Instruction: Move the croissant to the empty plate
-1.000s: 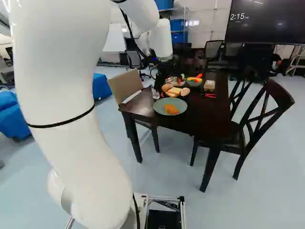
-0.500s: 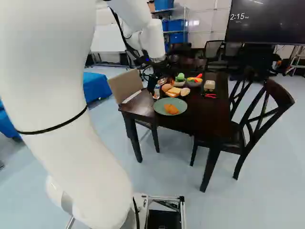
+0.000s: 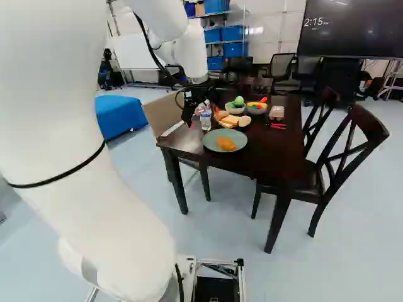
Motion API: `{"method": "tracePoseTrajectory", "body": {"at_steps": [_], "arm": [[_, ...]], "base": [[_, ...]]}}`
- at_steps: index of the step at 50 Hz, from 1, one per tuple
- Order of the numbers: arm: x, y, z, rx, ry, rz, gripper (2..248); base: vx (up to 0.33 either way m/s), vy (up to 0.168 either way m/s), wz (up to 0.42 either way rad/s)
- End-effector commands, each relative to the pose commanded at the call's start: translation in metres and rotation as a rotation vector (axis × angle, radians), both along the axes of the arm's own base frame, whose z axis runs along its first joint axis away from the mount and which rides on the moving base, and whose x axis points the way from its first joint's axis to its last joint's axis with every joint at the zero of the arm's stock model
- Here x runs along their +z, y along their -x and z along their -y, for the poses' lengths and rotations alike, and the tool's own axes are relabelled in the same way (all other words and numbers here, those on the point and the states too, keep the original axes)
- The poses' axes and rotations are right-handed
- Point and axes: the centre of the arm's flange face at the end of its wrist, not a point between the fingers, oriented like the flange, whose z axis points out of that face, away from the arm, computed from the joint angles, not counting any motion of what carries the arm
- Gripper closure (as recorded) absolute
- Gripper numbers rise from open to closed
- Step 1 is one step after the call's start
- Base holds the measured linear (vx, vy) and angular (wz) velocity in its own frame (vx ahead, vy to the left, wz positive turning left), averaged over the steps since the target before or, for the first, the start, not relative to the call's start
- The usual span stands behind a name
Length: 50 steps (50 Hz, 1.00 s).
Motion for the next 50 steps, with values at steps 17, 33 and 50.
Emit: {"method": "tracePoseTrajectory", "body": {"at_steps": [17,33,50], "arm": [[0.000,0.006,-0.024,0.024,-0.029,0.005,3],[0.000,0.013,-0.044,0.063,-0.030,0.004,3],[-0.002,0.014,-0.044,0.055,-0.029,0.010,3]], "base": [[0.000,0.000,0.000],[0.000,0.000,0.000],[0.000,0.000,0.000]]}}
